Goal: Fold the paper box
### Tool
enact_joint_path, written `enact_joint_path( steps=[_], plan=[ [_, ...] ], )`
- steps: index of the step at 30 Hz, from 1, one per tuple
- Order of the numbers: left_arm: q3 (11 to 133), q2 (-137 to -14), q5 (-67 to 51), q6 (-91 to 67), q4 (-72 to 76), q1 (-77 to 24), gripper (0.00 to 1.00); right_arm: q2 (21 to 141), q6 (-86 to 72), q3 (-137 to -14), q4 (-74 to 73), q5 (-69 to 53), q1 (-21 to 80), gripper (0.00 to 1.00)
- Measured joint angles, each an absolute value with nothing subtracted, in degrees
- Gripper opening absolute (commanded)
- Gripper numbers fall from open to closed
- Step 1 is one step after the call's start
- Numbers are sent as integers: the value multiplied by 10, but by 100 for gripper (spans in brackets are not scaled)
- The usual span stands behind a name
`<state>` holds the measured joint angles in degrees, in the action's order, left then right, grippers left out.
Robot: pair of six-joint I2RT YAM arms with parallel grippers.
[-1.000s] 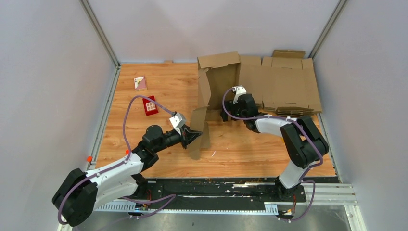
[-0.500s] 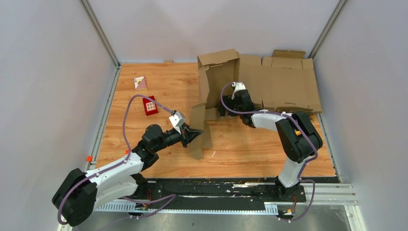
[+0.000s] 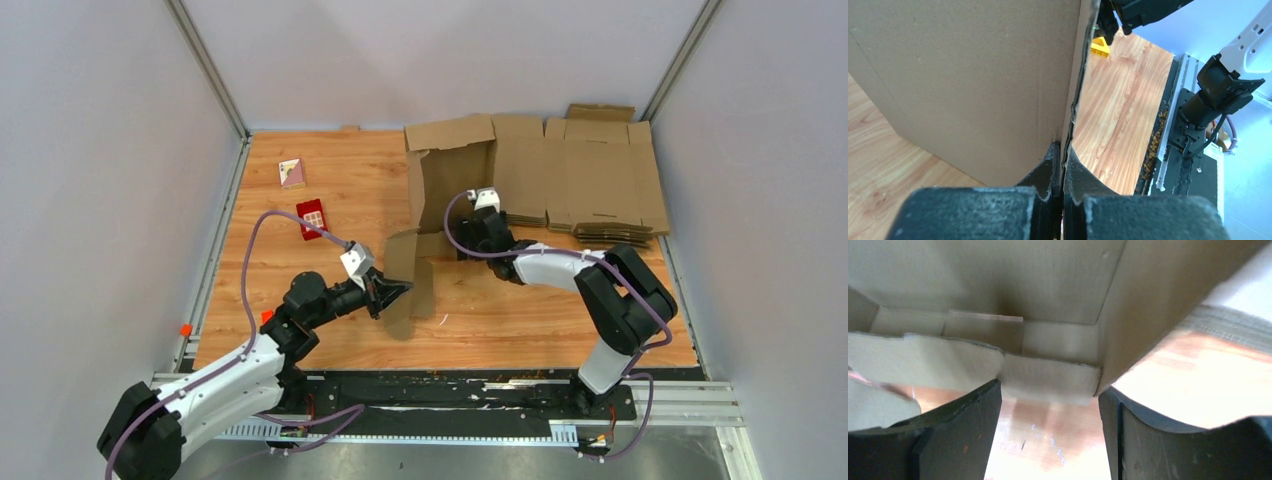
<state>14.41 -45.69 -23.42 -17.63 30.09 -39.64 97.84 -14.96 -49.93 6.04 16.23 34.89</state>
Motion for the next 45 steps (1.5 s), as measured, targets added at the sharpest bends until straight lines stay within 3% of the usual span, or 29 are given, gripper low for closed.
enact_joint_path(
  steps=[4, 10, 15, 28, 35, 45],
  plan=[
    [125, -412, -229, -177, 272, -397, 0, 967, -149, -479, 36, 195, 388, 74],
    [124, -395, -220, -176, 249, -397, 0, 967, -149, -470, 9, 210, 392, 93],
    [125, -405, -218, -173, 249, -398, 0, 952, -142, -469, 14, 186, 371, 100],
    [125, -413, -218, -172, 256, -398, 0, 927, -93, -465, 108, 74, 322, 93],
    [125, -415, -218, -170, 257, -398, 0, 989, -85, -479, 106, 78, 322, 80],
    [125, -416, -219, -166, 260, -398, 0, 1016, -103, -512, 85, 124, 322, 76]
  ],
)
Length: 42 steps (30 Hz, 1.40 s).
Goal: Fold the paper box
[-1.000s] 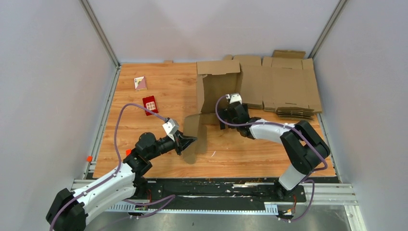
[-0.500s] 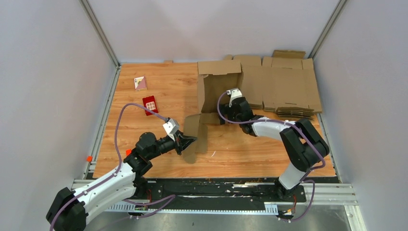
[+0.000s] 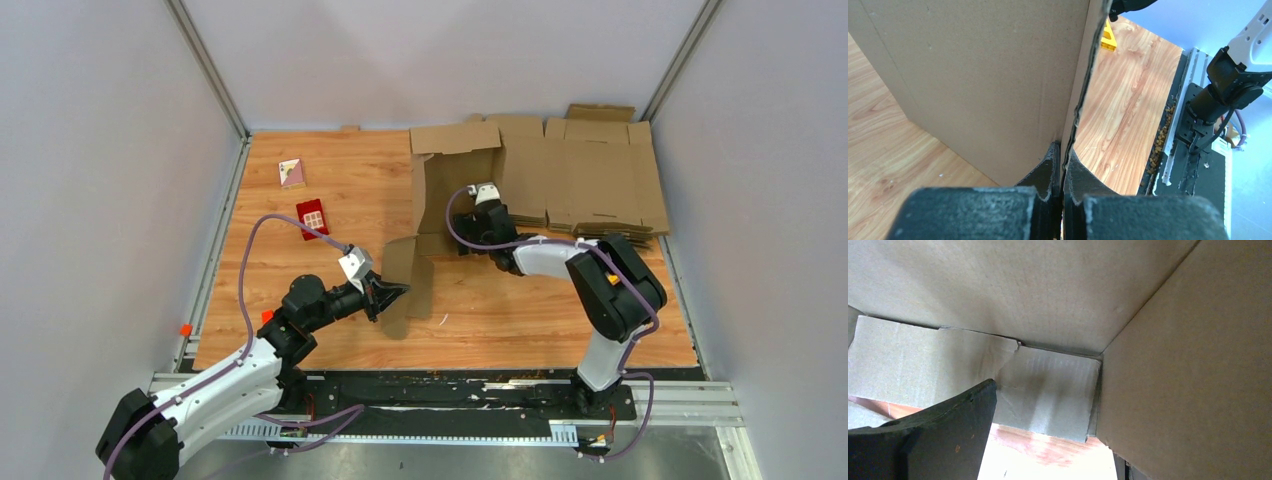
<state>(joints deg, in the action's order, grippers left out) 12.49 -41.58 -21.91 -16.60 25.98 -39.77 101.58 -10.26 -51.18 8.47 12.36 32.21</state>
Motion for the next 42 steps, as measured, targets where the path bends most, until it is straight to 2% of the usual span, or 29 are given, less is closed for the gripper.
enact_joint_path(
  steps=[4, 17, 28, 34, 42],
  plan=[
    [125, -416, -219, -165, 260, -398, 0, 1024, -110, -520, 76, 134, 322, 76],
    [125, -413, -214, -161, 259, -398, 0, 1053, -149, -559, 36, 221, 345, 93],
    [124, -380, -203, -161, 234, -398, 0, 951, -151, -496, -1, 205, 346, 94],
    [124, -380, -203, -161, 233, -398, 0, 903, -150, -493, -11, 189, 346, 99],
    [124, -382, -204, -161, 234, -398, 0, 923, -149, -496, -8, 185, 330, 99]
  ],
)
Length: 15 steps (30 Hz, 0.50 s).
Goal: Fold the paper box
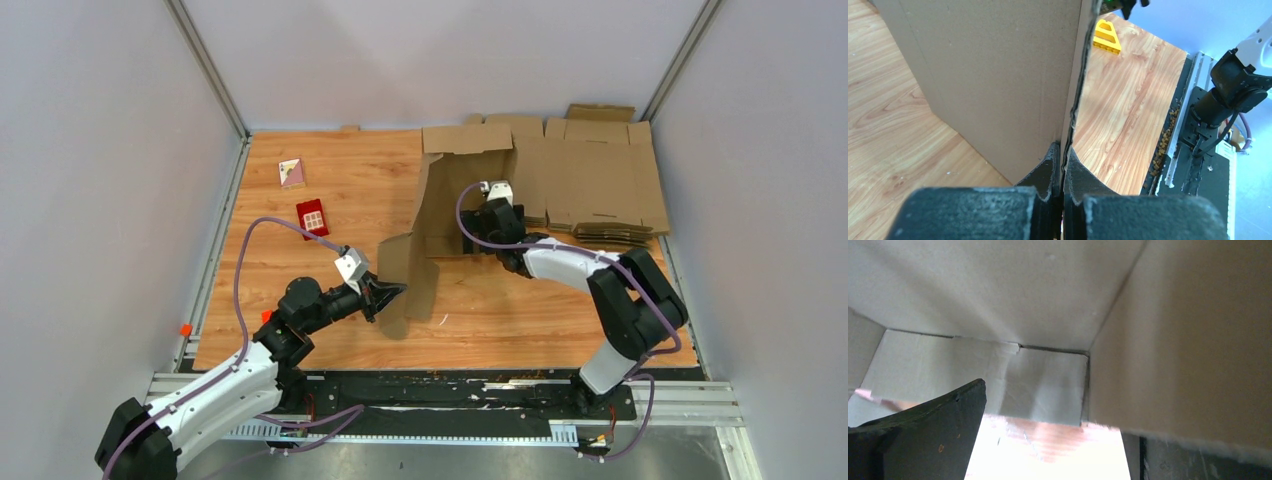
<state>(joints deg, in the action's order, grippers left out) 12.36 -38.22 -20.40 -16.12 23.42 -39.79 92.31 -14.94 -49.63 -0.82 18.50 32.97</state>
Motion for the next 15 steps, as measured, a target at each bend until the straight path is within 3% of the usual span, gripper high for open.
enact_joint_path(
  steps=[15],
  plan=[
    [121, -384, -204, -161, 239, -398, 0, 1052, -165, -512, 131, 233, 331, 98]
  ],
)
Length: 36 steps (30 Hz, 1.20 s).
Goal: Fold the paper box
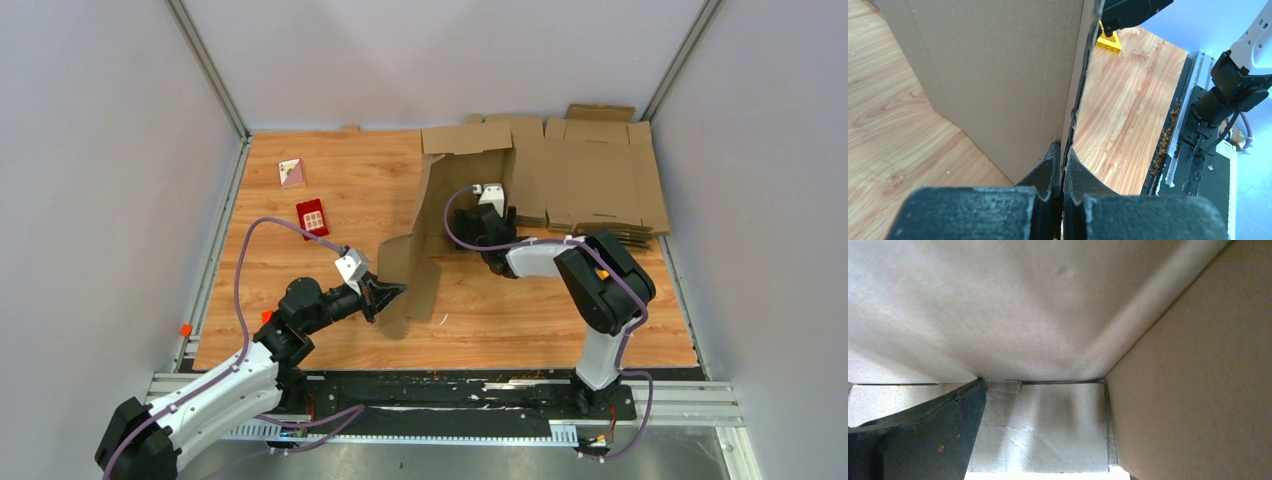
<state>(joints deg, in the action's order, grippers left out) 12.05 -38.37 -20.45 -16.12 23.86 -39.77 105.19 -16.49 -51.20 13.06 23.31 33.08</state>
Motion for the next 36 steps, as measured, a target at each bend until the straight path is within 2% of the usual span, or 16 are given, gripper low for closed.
enact_joint_path(
  steps=[7, 19, 36],
  plan=[
    [121, -383, -205, -161, 239, -398, 0, 1054, -159, -514, 126, 322, 371, 99],
    [121, -380, -201, -161, 236, -398, 0, 988, -149, -514, 58, 316, 364, 100],
    [130, -354, -165, -172, 196, -398, 0, 752, -131, -457, -33, 249, 362, 100]
  ],
)
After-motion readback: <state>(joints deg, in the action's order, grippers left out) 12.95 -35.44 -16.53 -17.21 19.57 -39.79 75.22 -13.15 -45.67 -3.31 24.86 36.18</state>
